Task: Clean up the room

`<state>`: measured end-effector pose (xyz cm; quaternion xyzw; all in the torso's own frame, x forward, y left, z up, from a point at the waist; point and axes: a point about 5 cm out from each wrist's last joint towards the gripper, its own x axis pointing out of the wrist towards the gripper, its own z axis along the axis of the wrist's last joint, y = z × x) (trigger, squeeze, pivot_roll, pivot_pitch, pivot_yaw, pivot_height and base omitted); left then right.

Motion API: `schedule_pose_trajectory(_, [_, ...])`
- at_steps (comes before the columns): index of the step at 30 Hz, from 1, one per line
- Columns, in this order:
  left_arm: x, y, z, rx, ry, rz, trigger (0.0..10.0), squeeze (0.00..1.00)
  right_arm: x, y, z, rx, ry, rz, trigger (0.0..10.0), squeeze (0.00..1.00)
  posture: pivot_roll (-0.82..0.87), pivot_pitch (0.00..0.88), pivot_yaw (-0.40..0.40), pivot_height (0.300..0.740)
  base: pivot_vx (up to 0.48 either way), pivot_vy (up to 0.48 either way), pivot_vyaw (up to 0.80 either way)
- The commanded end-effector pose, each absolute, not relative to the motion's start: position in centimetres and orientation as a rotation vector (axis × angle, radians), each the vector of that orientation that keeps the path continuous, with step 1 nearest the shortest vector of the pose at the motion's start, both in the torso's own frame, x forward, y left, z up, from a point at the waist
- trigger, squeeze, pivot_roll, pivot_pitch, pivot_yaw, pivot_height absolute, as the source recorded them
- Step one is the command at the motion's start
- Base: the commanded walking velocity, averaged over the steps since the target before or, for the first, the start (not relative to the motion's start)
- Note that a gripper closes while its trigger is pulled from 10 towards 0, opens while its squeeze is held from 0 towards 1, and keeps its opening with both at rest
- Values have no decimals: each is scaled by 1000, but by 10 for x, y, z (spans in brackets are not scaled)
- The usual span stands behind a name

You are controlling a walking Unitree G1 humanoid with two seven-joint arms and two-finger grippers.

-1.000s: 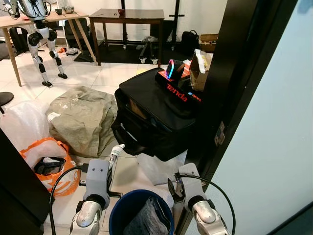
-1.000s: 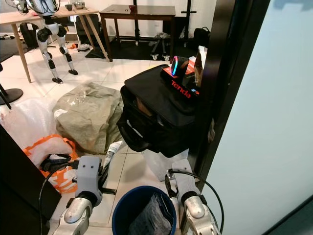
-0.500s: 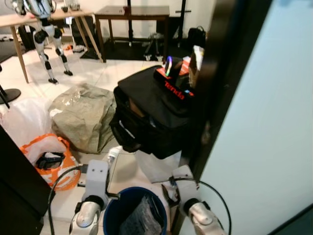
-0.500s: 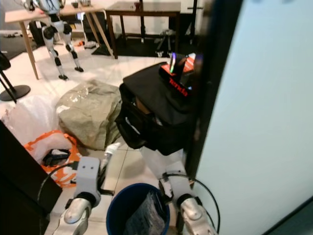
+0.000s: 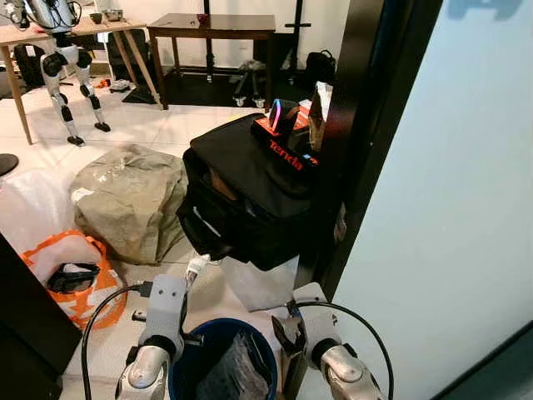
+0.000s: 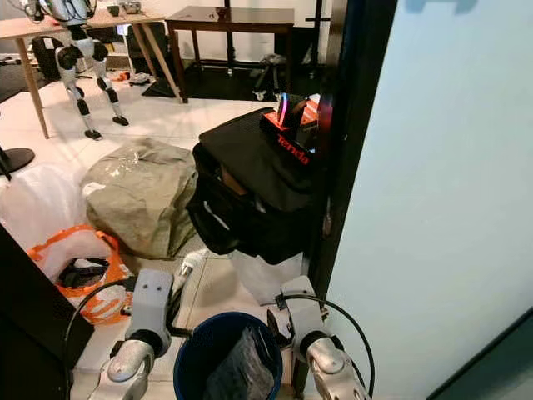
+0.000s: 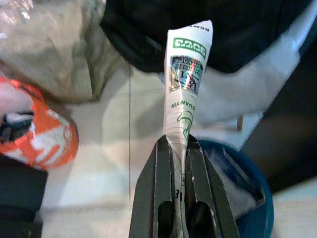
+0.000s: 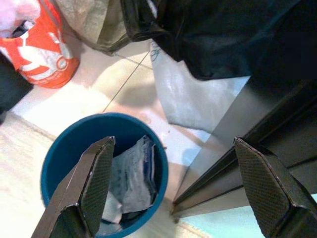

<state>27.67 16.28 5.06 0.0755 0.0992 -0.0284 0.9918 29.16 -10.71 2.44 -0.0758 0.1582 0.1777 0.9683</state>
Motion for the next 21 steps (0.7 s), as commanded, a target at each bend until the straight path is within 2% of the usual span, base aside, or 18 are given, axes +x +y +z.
schedule_pose_trajectory(1, [273,162,42,173,250,-79,10000,0,288,-107,19,-145,352,365,10000,0,8,102,-18,740,0,0,0])
schedule_pose_trajectory(6, [274,163,40,224,266,-90,10000,0,286,-107,18,-142,360,377,10000,0,6,105,-18,720,0,0,0])
schedule_pose_trajectory(21, [273,165,40,222,273,-79,10000,0,284,-109,17,-141,373,381,10000,0,6,109,-21,675,0,0,0])
